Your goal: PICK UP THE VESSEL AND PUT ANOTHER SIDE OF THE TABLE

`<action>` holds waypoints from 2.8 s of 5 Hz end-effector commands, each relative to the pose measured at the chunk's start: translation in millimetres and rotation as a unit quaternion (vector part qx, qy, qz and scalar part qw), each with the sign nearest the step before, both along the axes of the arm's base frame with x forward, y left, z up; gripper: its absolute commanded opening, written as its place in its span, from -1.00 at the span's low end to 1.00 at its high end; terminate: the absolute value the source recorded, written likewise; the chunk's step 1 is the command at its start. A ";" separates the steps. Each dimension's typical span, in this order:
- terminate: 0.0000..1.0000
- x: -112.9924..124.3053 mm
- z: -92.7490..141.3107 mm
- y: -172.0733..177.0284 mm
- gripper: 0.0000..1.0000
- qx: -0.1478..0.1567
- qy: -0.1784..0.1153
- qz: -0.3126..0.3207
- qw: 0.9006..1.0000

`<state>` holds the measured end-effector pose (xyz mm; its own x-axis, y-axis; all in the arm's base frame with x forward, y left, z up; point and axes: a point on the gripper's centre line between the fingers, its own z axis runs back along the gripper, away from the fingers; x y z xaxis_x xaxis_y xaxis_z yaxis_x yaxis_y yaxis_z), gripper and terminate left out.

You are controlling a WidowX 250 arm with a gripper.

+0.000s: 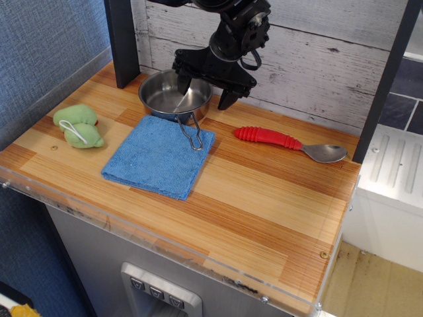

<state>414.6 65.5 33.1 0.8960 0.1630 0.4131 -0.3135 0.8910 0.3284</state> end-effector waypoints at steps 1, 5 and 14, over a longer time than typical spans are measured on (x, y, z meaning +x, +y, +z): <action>-1.00 4.1 7.9 7.7 -1.00 0.011 -0.004 -0.002 1.000; -1.00 0.5 22.2 -1.6 -1.00 0.018 0.004 -0.020 1.000; -1.00 -115.8 63.6 -141.8 -1.00 -0.039 -0.063 0.005 0.997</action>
